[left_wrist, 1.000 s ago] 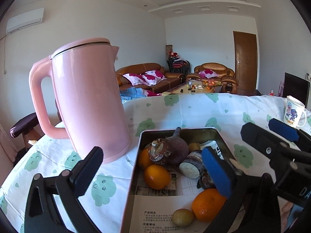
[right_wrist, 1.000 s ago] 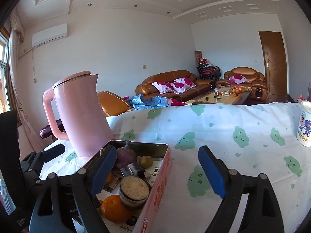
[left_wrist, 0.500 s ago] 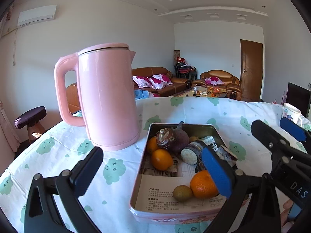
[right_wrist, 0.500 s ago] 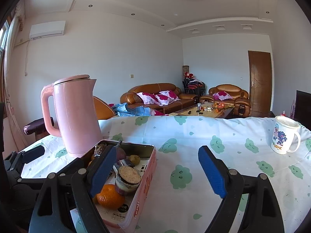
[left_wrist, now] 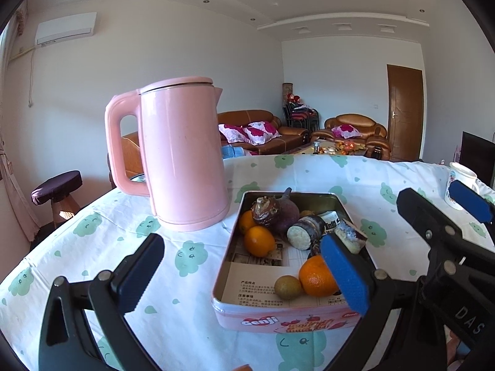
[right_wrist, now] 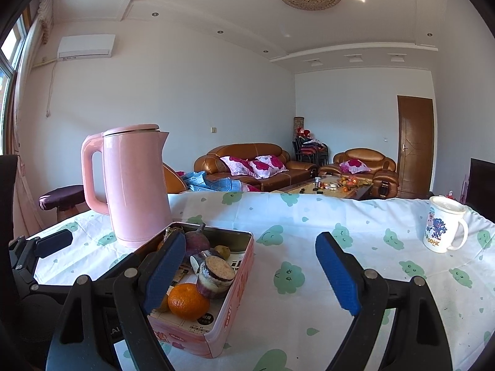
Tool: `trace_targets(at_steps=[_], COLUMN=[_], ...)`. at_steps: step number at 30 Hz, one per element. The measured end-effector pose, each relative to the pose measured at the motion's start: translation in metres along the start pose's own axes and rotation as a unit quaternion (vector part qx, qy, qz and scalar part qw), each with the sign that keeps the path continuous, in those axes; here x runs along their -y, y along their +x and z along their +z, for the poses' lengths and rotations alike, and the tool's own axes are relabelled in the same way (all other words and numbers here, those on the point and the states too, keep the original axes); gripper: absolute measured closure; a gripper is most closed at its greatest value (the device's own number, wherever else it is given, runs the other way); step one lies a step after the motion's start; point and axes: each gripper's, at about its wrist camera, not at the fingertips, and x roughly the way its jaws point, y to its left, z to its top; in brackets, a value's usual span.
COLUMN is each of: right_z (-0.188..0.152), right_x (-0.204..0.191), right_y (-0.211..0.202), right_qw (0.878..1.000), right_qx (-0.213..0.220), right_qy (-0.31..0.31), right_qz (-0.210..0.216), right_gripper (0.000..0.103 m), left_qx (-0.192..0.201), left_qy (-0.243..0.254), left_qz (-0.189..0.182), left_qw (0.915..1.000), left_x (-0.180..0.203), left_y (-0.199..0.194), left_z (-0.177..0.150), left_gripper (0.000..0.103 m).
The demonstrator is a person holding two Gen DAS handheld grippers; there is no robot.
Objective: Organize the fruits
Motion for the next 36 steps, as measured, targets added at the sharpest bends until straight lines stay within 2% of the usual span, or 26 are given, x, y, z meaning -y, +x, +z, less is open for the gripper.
trace_targets(at_steps=[17, 36], right_z=[-0.002, -0.001], right_x=[0.003, 0.007], right_y=[-0.005, -0.011], right_qw=[1.0, 1.0], right_qx=[0.007, 0.011], right_qy=[0.004, 0.009], right_qz=[-0.004, -0.011], right_gripper=[0.016, 0.016], left_qx=[0.013, 0.006], left_qy=[0.002, 0.007], left_qz=[0.009, 0.013], left_qw=[0.9999, 0.9999], left_x=[0.003, 0.006], left_y=[-0.007, -0.005], left_z=[-0.002, -0.002], left_gripper=[0.0, 0.0])
